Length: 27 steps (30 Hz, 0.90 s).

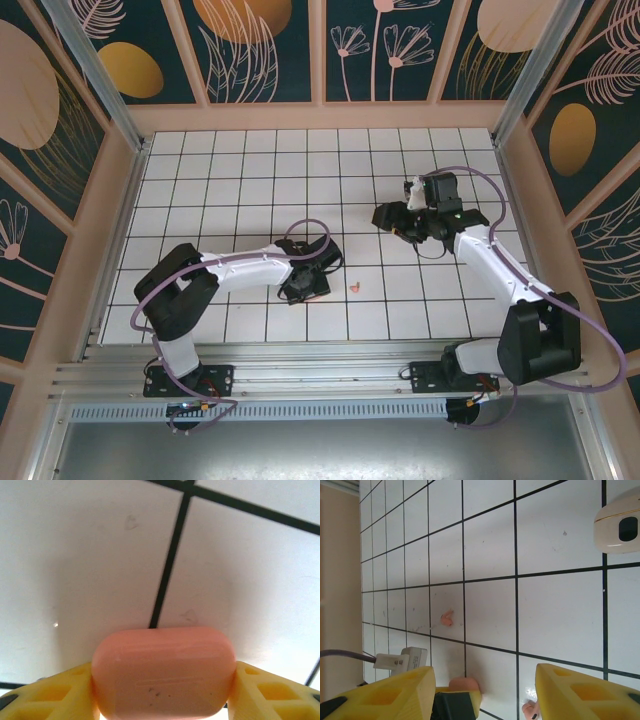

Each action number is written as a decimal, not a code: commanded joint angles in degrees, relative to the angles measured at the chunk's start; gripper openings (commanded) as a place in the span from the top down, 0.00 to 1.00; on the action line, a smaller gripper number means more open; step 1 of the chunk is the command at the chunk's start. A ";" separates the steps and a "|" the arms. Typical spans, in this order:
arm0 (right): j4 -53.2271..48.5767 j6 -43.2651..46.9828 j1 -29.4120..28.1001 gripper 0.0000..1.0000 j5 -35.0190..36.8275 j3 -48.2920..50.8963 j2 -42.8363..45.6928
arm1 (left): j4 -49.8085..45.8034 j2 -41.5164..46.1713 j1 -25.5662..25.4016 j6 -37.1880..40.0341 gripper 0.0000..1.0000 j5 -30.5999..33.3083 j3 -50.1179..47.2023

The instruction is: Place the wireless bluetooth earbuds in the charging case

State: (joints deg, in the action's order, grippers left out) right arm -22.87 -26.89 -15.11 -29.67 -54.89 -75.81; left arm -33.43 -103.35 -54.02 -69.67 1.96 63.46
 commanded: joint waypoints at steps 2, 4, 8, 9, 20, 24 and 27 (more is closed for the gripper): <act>0.64 1.38 -0.18 0.44 -0.14 -0.38 0.72 | 0.42 0.18 0.55 5.46 0.48 0.50 3.95; 1.41 1.02 -0.18 0.45 -0.24 0.70 1.55 | 0.07 0.92 0.63 9.03 0.49 0.56 5.41; 3.47 1.02 0.14 0.46 -3.50 1.92 2.84 | -0.16 2.55 0.93 19.44 0.52 1.76 8.48; 4.05 0.74 0.57 0.47 -3.56 2.09 3.52 | -0.21 3.02 0.86 23.13 0.53 2.87 9.29; 5.03 3.89 7.16 0.48 -13.09 2.29 8.60 | 12.33 8.97 0.92 63.76 0.52 1.63 8.68; 4.44 5.71 7.80 0.49 -15.59 2.71 10.36 | 20.72 12.41 0.96 73.92 0.51 -0.06 4.63; 3.29 8.64 7.85 0.51 -15.85 3.50 11.78 | 25.96 14.90 0.93 81.59 0.51 -3.93 1.20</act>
State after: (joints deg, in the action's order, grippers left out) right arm -18.35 -22.26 -7.79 -43.00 -52.01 -66.19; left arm -15.77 -91.13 -53.45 -0.73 2.00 67.18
